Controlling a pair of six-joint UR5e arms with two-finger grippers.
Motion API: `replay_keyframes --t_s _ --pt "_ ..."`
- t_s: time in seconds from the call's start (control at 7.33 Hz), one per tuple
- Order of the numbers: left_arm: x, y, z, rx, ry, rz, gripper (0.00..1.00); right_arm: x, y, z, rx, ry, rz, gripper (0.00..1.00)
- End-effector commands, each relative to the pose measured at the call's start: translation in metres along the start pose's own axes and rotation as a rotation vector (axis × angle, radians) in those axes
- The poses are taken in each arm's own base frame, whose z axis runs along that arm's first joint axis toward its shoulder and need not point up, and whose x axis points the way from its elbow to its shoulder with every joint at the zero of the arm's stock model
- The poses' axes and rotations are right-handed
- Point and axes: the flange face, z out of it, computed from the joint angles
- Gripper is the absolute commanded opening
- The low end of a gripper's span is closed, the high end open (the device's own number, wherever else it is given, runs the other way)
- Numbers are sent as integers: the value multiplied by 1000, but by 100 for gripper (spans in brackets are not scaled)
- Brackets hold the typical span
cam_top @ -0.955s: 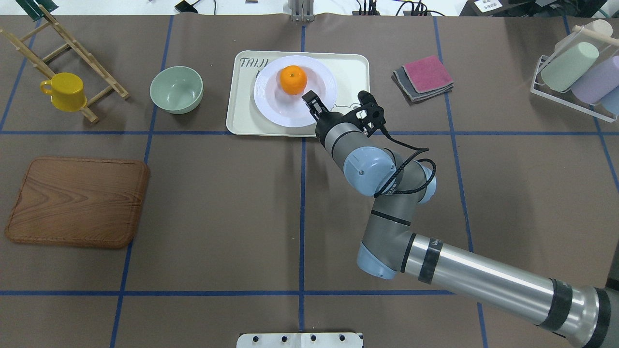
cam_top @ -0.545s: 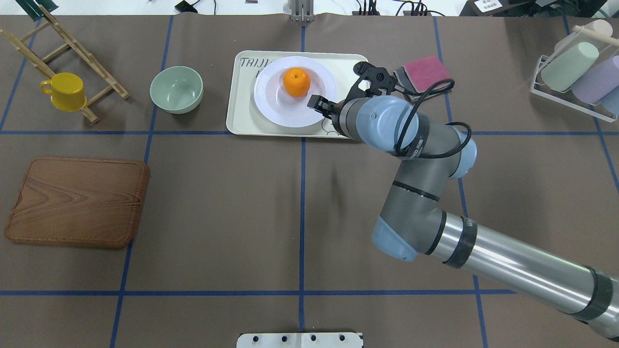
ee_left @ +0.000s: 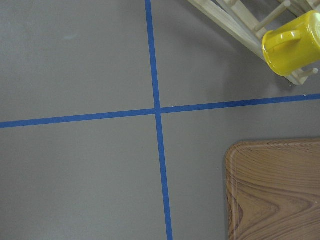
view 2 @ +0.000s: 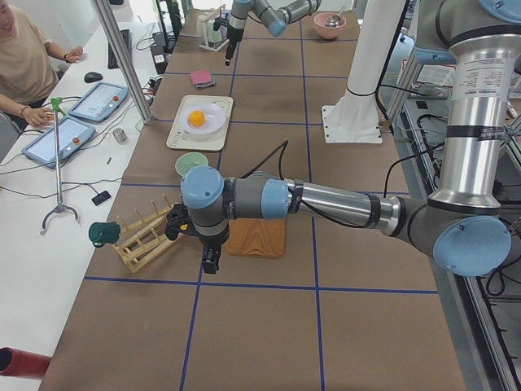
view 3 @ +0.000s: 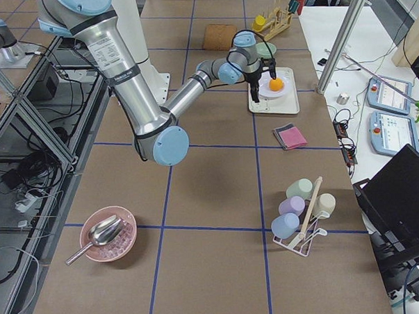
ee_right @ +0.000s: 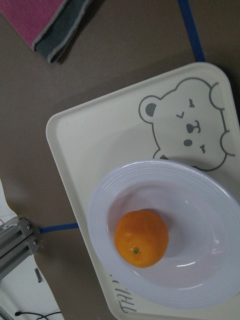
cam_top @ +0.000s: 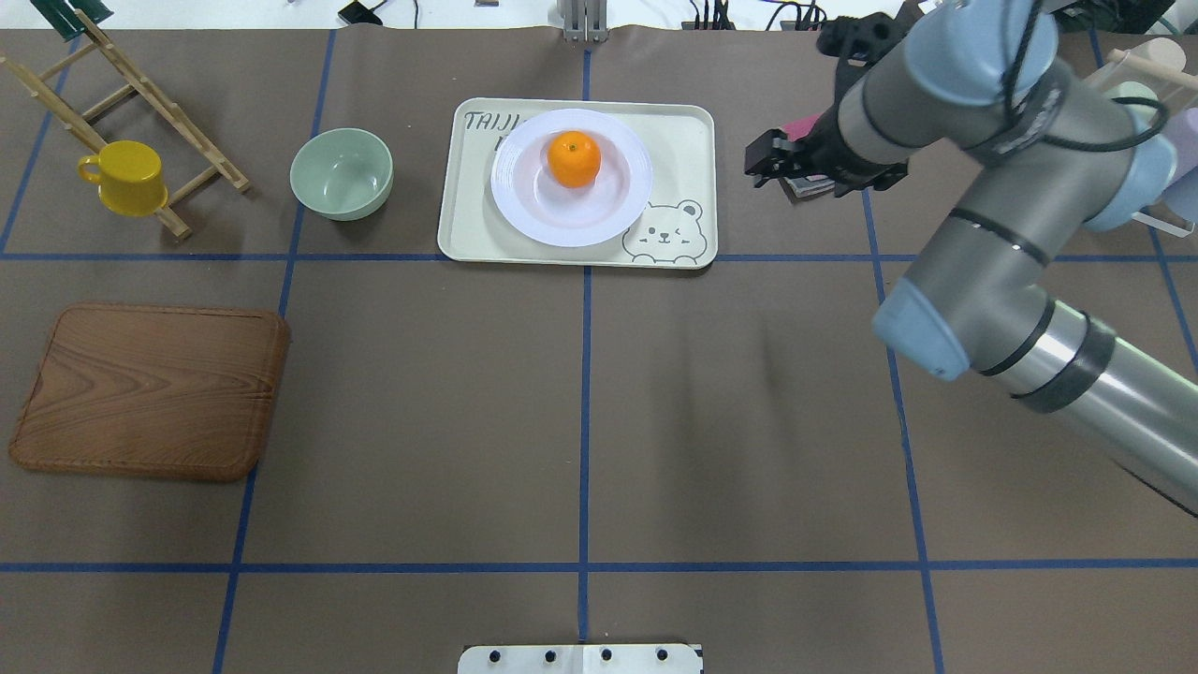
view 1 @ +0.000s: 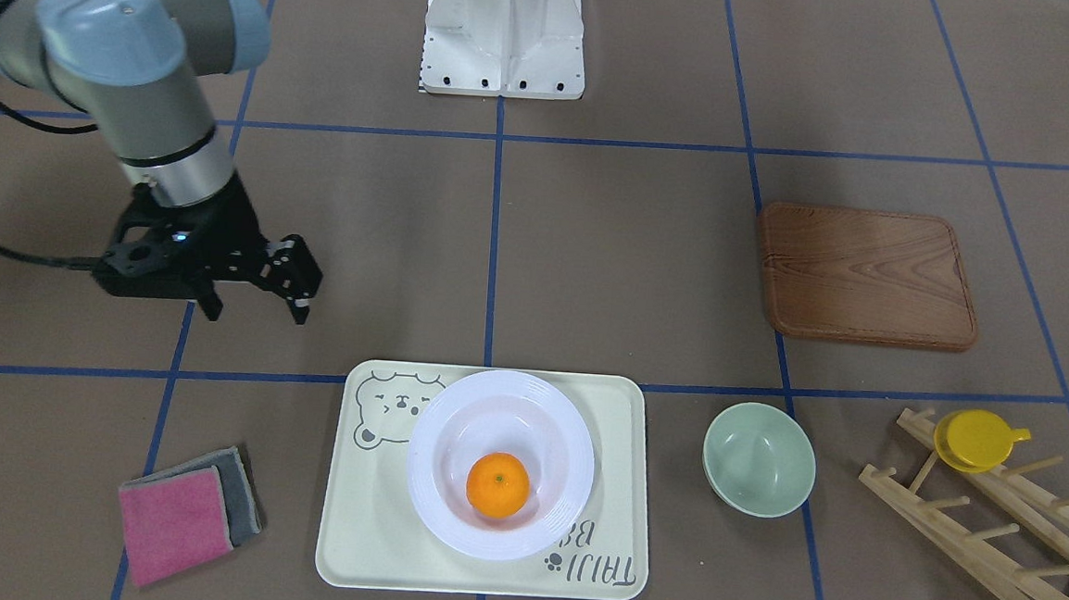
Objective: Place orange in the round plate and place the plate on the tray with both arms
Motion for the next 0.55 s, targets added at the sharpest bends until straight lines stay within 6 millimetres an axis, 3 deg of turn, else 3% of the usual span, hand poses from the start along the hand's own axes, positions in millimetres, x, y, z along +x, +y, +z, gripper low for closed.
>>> replay_keyframes --t_s 0.0,0.14,0.41 --pt "-3 6 4 16 -7 25 100 127 -29 -32 -61 2 -177 100" --pt "-3 7 4 15 -8 25 100 190 -30 -39 -75 29 -266 100" --pt "-3 7 7 4 -8 11 100 295 -15 -53 -101 90 -412 100"
